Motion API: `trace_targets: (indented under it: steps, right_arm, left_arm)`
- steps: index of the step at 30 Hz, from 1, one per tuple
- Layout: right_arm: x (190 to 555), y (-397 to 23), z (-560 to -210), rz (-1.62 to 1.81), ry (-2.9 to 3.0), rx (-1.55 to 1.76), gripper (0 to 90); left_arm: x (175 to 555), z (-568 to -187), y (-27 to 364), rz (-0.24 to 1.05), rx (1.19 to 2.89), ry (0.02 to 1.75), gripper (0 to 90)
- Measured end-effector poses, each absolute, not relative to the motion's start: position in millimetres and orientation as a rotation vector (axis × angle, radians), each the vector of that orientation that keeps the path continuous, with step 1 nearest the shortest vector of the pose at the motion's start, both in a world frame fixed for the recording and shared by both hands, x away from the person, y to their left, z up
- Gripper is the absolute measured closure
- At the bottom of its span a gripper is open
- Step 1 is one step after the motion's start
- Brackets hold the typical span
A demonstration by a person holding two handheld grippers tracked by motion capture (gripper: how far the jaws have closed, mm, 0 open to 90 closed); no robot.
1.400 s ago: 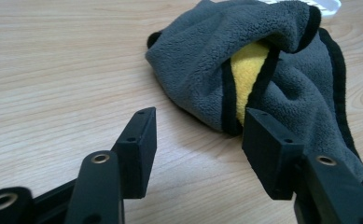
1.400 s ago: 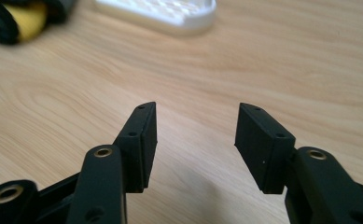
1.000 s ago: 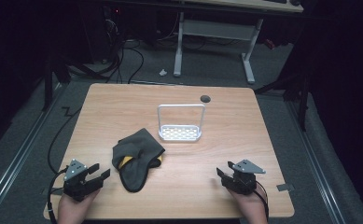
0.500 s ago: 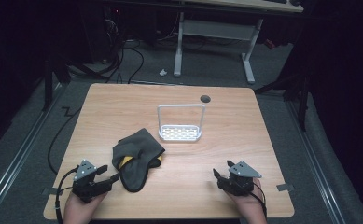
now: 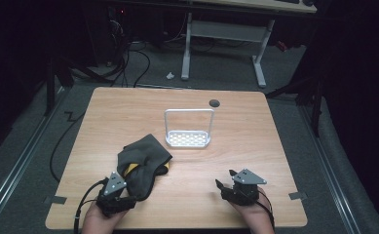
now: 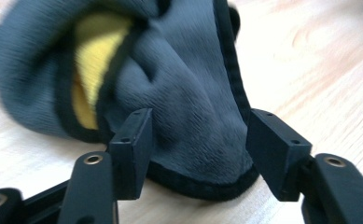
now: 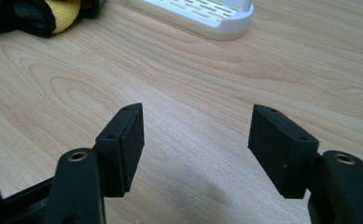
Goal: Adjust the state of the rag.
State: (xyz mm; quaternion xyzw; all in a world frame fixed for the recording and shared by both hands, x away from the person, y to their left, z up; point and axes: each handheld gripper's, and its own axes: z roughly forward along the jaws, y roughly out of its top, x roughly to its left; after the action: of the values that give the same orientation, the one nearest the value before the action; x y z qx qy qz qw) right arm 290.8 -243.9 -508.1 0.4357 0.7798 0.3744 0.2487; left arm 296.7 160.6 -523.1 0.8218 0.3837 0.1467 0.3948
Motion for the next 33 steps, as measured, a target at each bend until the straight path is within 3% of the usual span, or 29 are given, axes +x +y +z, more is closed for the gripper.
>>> trace_targets:
  steps: [5, 6, 8, 12, 21, 28, 30, 33]
  right_arm:
    - [291.2, -243.8, -508.1, 1.037, 2.139, 1.194, 41.0]
    - [290.3, -242.7, -508.5, 1.036, 2.139, 1.189, 41.3]
    - [289.9, -241.2, -509.1, 1.031, 2.149, 1.177, 41.6]
    - [290.2, -237.9, -510.3, 1.031, 2.165, 1.175, 42.3]
    - [289.1, -231.1, -511.4, 1.036, 2.184, 1.152, 44.3]
    - [288.7, -229.3, -511.3, 1.042, 2.188, 1.148, 44.6]
    - [288.2, -227.4, -511.1, 1.048, 2.190, 1.139, 44.6]
    - [288.2, -225.3, -511.6, 1.051, 2.196, 1.138, 44.7]
  left_arm:
    - [297.5, -528.5, 149.0, 0.378, 2.140, 0.973, 55.5]
    - [297.7, -528.1, 148.0, 0.371, 2.140, 0.974, 65.7]
    - [295.9, -527.9, 140.2, 0.352, 2.140, 0.959, 75.1]
    - [292.5, -528.1, 124.1, 0.323, 2.152, 0.911, 80.5]
    - [289.0, -529.7, 57.0, 0.248, 2.172, 0.762, 82.2]
    - [292.4, -529.2, 42.3, 0.172, 2.155, 0.742, 80.8]
    - [290.3, -519.9, 54.3, 0.132, 2.127, 0.737, 69.2]
    - [284.2, -508.8, 71.6, 0.158, 2.093, 0.729, 64.0]
